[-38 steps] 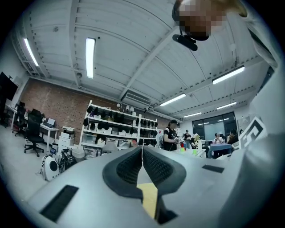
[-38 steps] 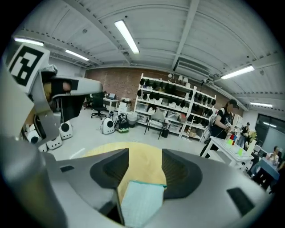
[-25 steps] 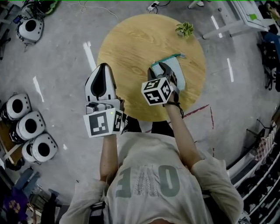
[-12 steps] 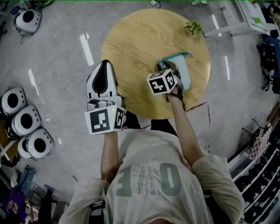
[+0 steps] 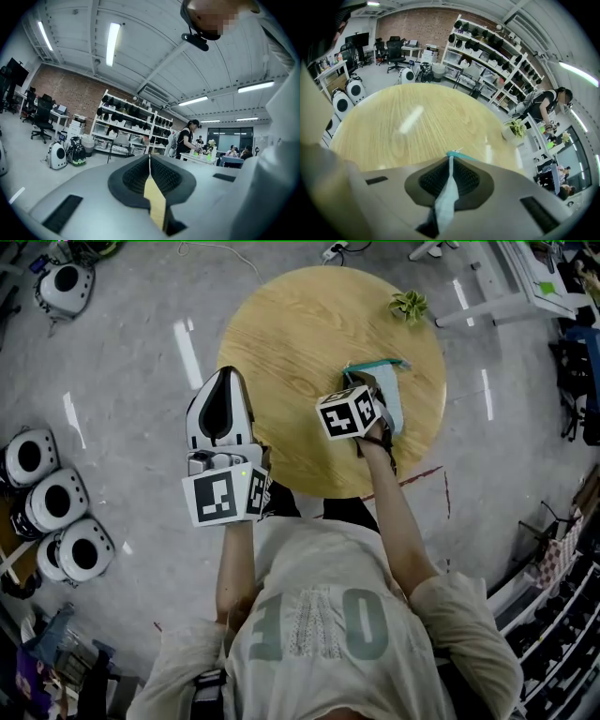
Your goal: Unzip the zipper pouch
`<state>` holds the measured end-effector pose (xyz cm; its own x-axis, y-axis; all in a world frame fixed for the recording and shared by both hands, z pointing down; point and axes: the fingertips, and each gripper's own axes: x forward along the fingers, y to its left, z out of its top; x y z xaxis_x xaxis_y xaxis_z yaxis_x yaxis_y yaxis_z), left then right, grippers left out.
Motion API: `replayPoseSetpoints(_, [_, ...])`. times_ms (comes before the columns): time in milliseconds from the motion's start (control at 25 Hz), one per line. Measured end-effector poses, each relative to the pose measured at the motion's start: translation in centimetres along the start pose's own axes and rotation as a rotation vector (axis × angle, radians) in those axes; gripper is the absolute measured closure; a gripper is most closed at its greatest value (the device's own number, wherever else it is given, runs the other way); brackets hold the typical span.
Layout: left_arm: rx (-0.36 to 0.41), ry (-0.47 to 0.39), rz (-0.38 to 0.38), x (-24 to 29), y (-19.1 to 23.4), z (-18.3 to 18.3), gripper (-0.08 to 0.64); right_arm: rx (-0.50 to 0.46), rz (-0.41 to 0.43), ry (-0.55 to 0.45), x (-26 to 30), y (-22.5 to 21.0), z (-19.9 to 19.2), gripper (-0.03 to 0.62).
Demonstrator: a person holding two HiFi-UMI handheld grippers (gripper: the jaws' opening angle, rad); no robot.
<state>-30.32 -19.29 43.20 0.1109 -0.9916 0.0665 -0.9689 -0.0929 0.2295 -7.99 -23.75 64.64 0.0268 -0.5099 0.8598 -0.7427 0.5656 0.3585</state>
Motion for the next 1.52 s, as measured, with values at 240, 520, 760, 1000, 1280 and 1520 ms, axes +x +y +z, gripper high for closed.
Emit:
replayPoseSetpoints(240, [0.029, -0.057, -0.027, 0.2, -2.1, 2.3, 0.529, 0.079, -0.05, -0.161, -3.6, -4.4, 4.3, 0.551])
replayPoseSetpoints(520, [0.031, -0.142, -0.047, 0.0, -5.7, 6.7, 0.529, 0.289, 0.023, -0.495, -12.4, -10.0, 8.3, 0.552])
replayPoseSetpoints(760, [0.063, -0.205, -0.113, 0.6, -11.0, 10.8, 0.529, 0.293, 0.033, -0.886, -24.0, -14.9, 10.5, 0.552])
replayPoseSetpoints(1000, [0.004, -0.219, -0.297, 0.2, -19.4, 12.7, 0.529, 0.335, 0.188, -1.2, -32.6, -17.7, 6.9, 0.552])
replayPoseSetpoints(1280, [0.009, -0.229, -0.3, 0.9, -23.6, 13.1, 0.529, 0.413, 0.326, -1.301, -35.2, -19.3, 2.3, 0.552])
replayPoseSetpoints(1520, [-0.047, -0.244, -0.487, 0.7, -27.2, 14.7, 0.528, 0.31, 0.387, -1.358, -37.3, -19.2, 1.2, 0.552])
